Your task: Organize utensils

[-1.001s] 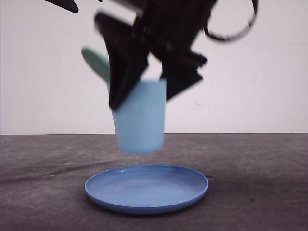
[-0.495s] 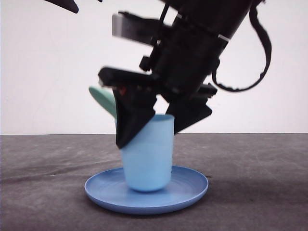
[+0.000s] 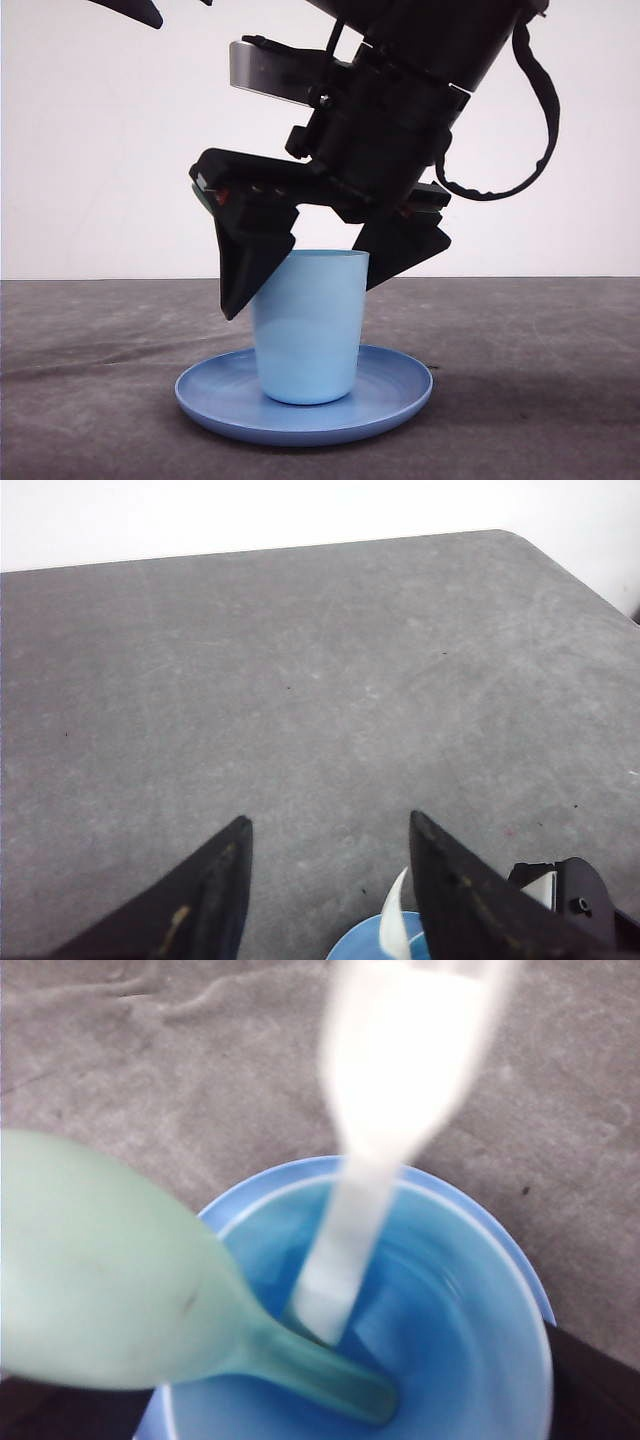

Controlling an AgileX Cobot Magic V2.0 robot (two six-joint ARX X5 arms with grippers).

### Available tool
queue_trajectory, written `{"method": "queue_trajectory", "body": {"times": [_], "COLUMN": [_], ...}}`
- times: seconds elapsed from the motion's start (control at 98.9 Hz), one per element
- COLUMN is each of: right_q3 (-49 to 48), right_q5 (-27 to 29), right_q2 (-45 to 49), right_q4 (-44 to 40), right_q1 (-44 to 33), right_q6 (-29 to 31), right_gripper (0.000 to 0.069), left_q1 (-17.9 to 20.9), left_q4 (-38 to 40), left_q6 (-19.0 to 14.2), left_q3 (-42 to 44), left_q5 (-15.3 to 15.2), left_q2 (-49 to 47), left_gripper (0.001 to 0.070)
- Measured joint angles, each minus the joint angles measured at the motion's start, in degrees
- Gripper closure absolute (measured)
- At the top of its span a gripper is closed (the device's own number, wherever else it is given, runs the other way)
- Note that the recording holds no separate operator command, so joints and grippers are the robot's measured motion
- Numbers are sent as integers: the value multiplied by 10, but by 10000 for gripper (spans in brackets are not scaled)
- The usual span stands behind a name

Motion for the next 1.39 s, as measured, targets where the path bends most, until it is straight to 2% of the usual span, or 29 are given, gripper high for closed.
{"method": "queue_trajectory", "body": {"times": [0.202,0.516,0.667,0.799,0.96,1.193,1.243,1.284,1.334,1.395], "right_q3": [17,104,139,152,152,152,152,152,152,152], "right_q5": [-1,10,71,153,226,271,273,273,273,273], "right_q2": [-40,-184,-266,-336,-399,-437,-438,-438,-437,-435], "right_q4": [-75,-199,-199,-196,-229,-261,-262,-262,-263,-264], "right_q1": [0,0,0,0,0,0,0,0,0,0], "right_q6": [6,6,4,-9,-15,-17,-17,-17,-17,-17], "right_gripper": [62,62,62,62,62,66,100,170,310,504], "left_q1": [0,0,0,0,0,0,0,0,0,0], "left_q4": [-1,-21,-61,-93,-115,-122,-122,-122,-123,-123], "left_q6": [0,0,0,0,0,-3,-5,-7,-7,-9], "left_q3": [0,0,0,0,0,0,0,0,0,0], "left_q5": [0,0,0,0,0,0,0,0,0,0], "left_q2": [-7,-56,-82,-108,-155,-204,-210,-212,-212,-212], "left_gripper": [413,413,413,413,413,413,413,417,465,598]}}
